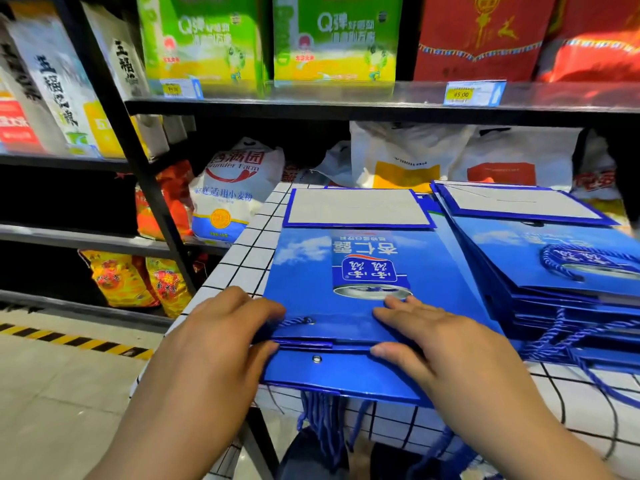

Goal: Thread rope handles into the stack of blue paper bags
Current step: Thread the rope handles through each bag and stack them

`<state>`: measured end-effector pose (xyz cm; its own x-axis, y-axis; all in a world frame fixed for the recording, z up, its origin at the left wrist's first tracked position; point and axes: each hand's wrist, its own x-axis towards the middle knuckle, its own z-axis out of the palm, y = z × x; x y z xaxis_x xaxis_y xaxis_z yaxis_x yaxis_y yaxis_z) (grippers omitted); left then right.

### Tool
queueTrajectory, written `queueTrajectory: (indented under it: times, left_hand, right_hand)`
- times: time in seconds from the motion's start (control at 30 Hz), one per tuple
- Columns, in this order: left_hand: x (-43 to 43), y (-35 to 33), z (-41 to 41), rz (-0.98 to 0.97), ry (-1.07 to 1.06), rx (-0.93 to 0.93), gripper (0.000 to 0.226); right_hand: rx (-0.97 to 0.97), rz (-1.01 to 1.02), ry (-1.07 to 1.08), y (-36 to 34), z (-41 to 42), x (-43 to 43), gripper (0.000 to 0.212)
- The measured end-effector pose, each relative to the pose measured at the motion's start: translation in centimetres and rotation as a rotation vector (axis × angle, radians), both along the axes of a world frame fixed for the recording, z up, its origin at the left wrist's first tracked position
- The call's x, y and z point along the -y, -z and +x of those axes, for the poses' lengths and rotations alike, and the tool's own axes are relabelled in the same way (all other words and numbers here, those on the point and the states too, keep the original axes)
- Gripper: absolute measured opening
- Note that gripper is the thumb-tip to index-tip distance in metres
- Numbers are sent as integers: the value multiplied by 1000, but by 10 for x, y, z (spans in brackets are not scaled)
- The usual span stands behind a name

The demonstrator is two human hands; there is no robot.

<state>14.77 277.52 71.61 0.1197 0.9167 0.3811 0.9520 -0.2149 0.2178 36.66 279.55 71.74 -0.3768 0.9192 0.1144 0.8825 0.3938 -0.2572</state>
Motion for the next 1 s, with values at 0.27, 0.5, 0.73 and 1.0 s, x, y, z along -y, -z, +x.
queueTrajectory:
  times: [0.27,0.5,0.73,1.0]
  left_hand:
    - [0,-12,-1,25,91,-4,30]
    - [1,-34,11,198,31,52,18]
    - [-1,-41,17,211,6,303,40]
    - [-2,-47,42,-203,370,1262,39]
  right_hand:
    - [-40,73,44,-4,-2,4,41]
    - [-130,383,164,-4,-5,3,37]
    - [-171,428,220,-8,-5,2,40]
    - [-338,139,-59,0,-4,-1,41]
